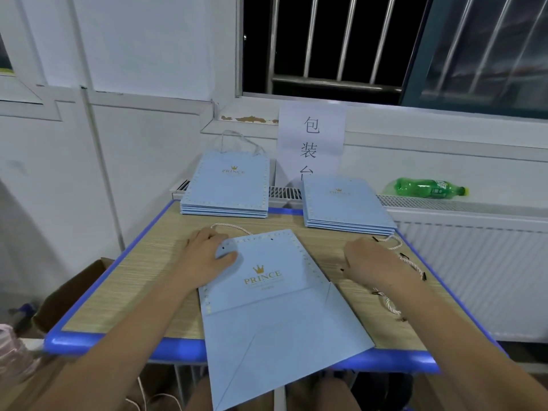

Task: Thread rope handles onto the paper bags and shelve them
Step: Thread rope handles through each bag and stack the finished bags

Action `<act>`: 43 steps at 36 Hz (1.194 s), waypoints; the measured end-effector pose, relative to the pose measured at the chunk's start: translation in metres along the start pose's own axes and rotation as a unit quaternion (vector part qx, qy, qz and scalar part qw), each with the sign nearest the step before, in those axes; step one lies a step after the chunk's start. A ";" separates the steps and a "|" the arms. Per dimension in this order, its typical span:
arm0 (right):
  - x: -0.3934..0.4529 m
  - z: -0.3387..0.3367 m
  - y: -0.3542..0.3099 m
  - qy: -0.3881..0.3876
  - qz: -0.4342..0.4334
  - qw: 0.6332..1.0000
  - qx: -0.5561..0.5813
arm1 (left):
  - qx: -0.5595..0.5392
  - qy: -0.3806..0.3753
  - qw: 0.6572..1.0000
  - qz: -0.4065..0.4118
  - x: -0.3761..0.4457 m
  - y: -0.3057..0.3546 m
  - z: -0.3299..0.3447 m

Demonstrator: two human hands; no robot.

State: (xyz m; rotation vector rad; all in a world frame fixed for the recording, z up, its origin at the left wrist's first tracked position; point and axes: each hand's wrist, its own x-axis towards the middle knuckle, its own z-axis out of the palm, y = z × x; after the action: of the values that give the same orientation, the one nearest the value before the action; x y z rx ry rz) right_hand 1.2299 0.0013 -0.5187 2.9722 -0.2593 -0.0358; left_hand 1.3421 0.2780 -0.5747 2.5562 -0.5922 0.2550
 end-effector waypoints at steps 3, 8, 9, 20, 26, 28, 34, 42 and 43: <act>0.001 0.007 -0.008 0.055 0.011 0.995 -0.076 | -0.021 0.003 1.000 -0.022 -0.001 0.000 -0.003; 0.005 -0.005 -0.006 0.098 0.064 0.993 0.026 | -0.037 0.005 0.998 -0.047 -0.005 -0.009 -0.014; 0.009 -0.013 -0.002 0.127 0.081 0.985 0.080 | -0.045 -0.006 0.998 -0.043 -0.005 -0.013 -0.016; 0.013 -0.164 0.025 0.516 0.000 0.760 0.394 | -0.126 -0.029 0.991 0.015 -0.009 -0.025 -0.020; 0.022 -0.174 -0.029 0.486 -0.118 0.715 0.488 | -0.051 0.010 0.997 0.051 -0.010 -0.016 -0.017; 0.031 -0.154 -0.054 0.429 -0.142 0.742 0.495 | -0.017 0.026 0.998 0.057 -0.010 -0.014 -0.014; 0.049 -0.055 -0.115 0.213 -0.157 0.822 0.505 | -0.043 0.037 0.998 0.030 -0.010 -0.011 -0.006; 0.049 0.014 -0.149 0.142 -0.162 0.853 0.475 | -0.107 0.017 0.994 -0.012 -0.009 -0.008 -0.005; 0.049 0.016 -0.150 0.149 -0.161 0.852 0.476 | -0.105 0.013 0.994 -0.013 -0.009 -0.007 -0.006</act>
State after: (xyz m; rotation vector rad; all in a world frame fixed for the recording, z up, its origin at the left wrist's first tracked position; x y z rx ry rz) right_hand 1.3032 0.1359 -0.5587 3.8669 0.3941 0.7136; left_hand 1.3371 0.2898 -0.5749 2.3531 -0.5461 0.2046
